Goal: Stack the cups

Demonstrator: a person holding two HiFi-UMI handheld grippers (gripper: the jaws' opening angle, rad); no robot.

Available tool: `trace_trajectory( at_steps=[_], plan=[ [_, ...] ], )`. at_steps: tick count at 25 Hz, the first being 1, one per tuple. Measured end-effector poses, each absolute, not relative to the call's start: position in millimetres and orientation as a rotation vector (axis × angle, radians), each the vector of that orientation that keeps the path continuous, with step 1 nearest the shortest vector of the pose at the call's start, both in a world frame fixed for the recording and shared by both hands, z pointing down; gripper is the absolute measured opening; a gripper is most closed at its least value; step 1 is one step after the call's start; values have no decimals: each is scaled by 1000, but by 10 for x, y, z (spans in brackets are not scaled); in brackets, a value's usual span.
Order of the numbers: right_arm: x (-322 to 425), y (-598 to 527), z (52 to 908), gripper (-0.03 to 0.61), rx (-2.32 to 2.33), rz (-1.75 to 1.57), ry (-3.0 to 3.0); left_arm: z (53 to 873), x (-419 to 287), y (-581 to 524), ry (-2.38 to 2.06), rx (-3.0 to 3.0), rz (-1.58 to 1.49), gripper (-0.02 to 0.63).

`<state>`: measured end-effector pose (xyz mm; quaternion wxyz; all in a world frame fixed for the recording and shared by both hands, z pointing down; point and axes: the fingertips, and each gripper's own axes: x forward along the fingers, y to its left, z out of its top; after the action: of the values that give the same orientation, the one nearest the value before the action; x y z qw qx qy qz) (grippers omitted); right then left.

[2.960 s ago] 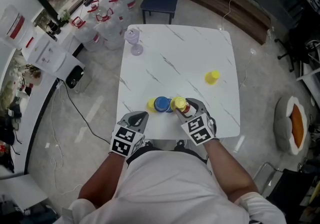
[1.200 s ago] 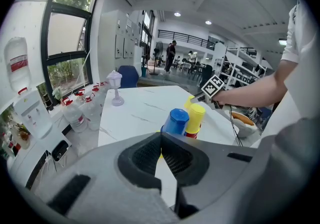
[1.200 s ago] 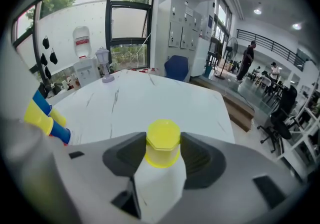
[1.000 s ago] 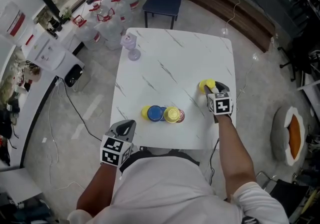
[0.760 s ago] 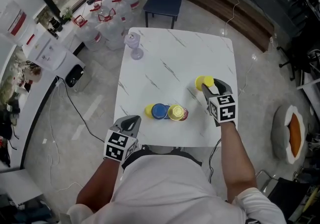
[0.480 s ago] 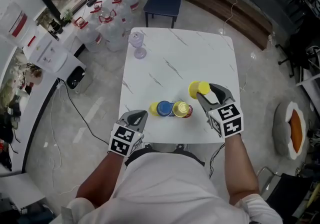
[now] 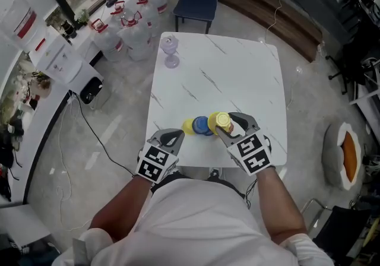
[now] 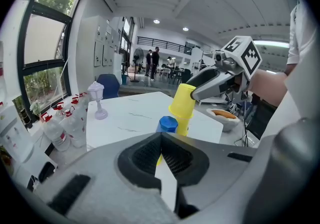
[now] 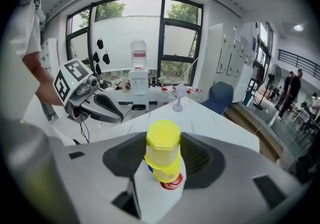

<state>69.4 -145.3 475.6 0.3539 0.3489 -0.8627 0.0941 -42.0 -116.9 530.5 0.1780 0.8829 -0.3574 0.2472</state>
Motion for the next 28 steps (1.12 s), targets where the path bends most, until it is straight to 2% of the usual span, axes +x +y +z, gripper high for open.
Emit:
trace_trajectory(
  at_steps=[16,20,28],
  plan=[
    [528,-1479,4897,221,872,231,-2204,5302,-447,-1047,-1005,2489,681,8],
    [554,-1473,4858,273,883,222,-2204,5325,-451,-1043,-1005,2483,686,8],
    [861,-1348,4656,259,1014,297,-2316,5268,-424,-1089,-1002,2503,657,8]
  ],
)
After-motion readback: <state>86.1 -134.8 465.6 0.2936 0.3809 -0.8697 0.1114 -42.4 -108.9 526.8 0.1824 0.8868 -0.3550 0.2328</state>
